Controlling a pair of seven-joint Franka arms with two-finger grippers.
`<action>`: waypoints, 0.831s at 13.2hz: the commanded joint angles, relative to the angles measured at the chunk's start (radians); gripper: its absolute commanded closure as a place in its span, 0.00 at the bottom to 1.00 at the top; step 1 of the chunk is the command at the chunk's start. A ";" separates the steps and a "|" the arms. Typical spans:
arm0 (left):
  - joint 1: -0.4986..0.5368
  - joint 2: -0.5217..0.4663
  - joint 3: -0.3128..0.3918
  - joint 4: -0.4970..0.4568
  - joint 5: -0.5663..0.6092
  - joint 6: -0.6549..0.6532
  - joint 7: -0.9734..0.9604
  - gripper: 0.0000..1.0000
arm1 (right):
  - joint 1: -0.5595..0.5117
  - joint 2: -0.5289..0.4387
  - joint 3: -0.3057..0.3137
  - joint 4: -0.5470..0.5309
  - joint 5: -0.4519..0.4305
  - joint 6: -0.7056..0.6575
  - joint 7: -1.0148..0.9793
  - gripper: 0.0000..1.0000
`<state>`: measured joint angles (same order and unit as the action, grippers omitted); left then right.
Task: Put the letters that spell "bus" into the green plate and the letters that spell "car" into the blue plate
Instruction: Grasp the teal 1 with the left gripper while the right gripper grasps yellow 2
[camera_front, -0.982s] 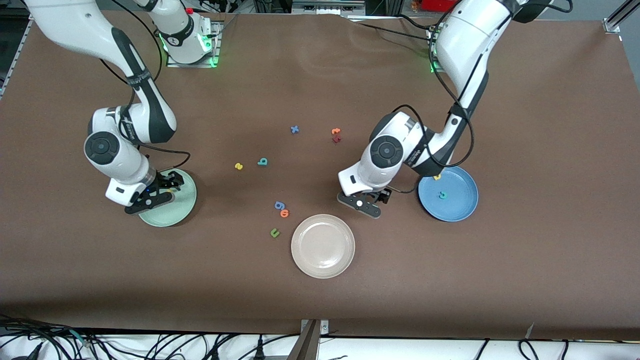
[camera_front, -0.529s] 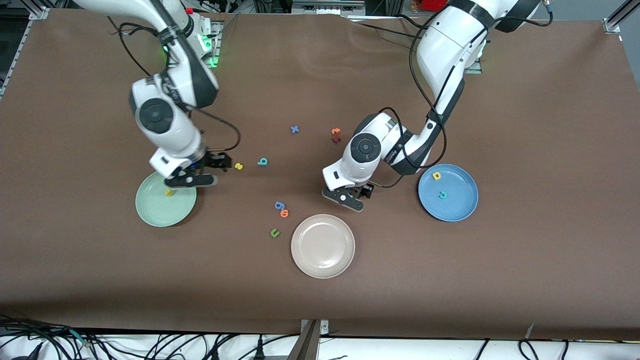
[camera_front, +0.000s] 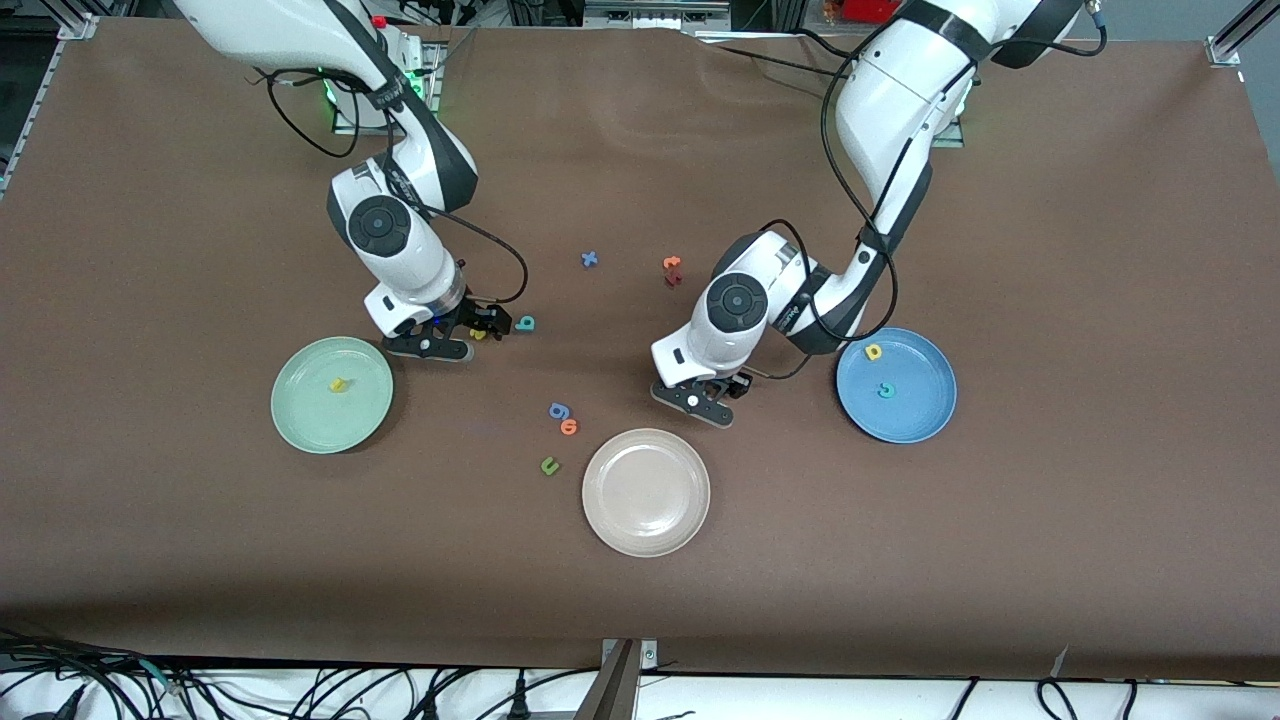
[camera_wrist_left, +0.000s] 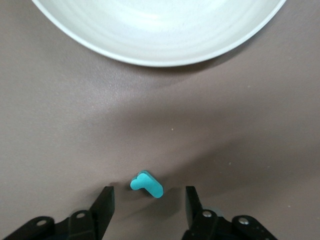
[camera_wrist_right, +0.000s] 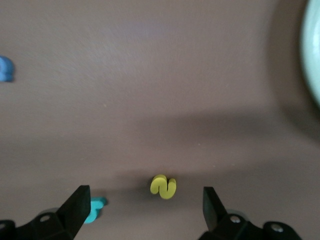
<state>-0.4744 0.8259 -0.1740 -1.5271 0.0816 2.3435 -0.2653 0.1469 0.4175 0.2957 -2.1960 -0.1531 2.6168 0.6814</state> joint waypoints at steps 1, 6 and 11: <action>0.002 0.030 0.001 0.028 0.029 0.008 -0.003 0.36 | -0.007 0.020 0.002 -0.014 0.010 0.043 0.012 0.01; 0.003 0.038 0.002 0.028 0.029 0.053 -0.003 0.67 | -0.012 0.029 -0.007 -0.011 0.017 0.043 0.114 0.08; 0.011 0.035 0.004 0.028 0.030 0.053 -0.002 0.95 | -0.010 0.064 -0.006 -0.008 0.017 0.038 0.145 0.08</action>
<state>-0.4711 0.8337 -0.1712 -1.5213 0.0816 2.3852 -0.2653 0.1388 0.4597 0.2853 -2.2036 -0.1484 2.6495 0.8149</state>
